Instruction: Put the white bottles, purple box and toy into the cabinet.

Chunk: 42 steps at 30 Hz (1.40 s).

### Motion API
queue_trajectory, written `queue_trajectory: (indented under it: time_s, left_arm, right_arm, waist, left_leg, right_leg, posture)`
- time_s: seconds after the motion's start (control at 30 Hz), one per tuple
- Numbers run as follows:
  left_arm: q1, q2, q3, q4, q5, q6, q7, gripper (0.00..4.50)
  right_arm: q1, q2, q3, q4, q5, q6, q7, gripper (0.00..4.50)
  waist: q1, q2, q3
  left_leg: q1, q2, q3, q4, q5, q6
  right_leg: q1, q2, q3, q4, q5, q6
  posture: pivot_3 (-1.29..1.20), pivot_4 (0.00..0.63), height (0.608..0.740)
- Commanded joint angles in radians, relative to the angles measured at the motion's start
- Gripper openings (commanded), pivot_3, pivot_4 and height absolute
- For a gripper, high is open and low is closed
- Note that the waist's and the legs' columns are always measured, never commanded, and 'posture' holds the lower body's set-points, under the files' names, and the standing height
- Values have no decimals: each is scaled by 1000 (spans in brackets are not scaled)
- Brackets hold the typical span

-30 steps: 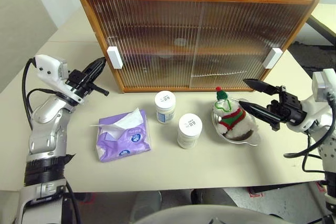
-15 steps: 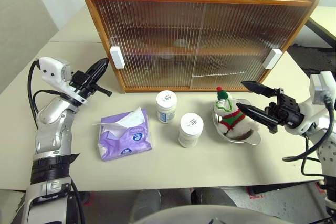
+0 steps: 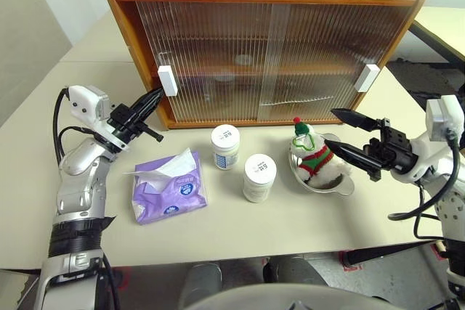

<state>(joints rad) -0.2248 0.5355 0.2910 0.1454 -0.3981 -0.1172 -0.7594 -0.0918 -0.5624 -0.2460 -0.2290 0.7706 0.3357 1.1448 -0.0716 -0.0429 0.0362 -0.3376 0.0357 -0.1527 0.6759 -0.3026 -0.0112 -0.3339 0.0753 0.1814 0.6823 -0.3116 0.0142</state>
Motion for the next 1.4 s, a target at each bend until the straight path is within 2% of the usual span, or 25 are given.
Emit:
queue_trajectory:
  time_s: [0.03,0.27,0.33,0.57,0.8,1.0,1.4]
  left_arm:
    - [-31,-17,-52,11,19,-7,-21,33]
    - [-67,-56,-116,-4,38,6,-15,33]
    - [-80,-61,-133,-9,39,15,-14,33]
    - [-137,-77,-183,-8,47,44,-8,33]
    - [-225,-86,-248,51,79,46,-60,33]
    - [-268,-130,-305,85,88,52,-99,33]
    - [-349,-208,-348,169,114,46,-117,33]
  right_arm:
    - [3,-5,11,-19,8,11,-7,4500]
    - [6,-2,12,-41,11,12,-26,4500]
    - [5,-2,13,-45,13,14,-32,4500]
    - [4,0,15,-38,11,7,-33,4500]
    - [15,6,13,-27,4,-12,-24,4500]
    - [32,15,10,-46,6,-18,-41,4500]
    - [38,15,10,-46,19,-30,-25,4500]
  waist:
    - [0,0,0]
    - [-8,1,-1]
    - [-12,1,-1]
    - [-17,2,-2]
    - [-20,3,-2]
    - [-29,4,-3]
    - [-53,8,-6]
  left_leg:
    - [0,0,0,0,0,0]
    - [-2,0,0,1,0,0]
    - [-3,0,0,1,0,0]
    - [-4,-1,0,1,0,1]
    - [-4,-1,0,2,0,1]
    - [-5,-1,0,3,-1,2]
    - [-10,-1,-1,4,1,4]
  right_leg:
    - [0,0,0,0,0,0]
    - [-1,0,0,0,0,1]
    - [-2,0,0,0,5,8]
    - [-2,0,0,0,4,10]
    - [-2,0,0,0,5,11]
    - [-2,0,0,-1,5,13]
    - [-2,-1,0,-9,5,26]
  posture:
    - [-146,28,740]
    - [-161,23,740]
    - [-165,21,740]
    - [-171,18,740]
    - [-182,13,740]
    - [-209,12,740]
    - [-228,5,740]
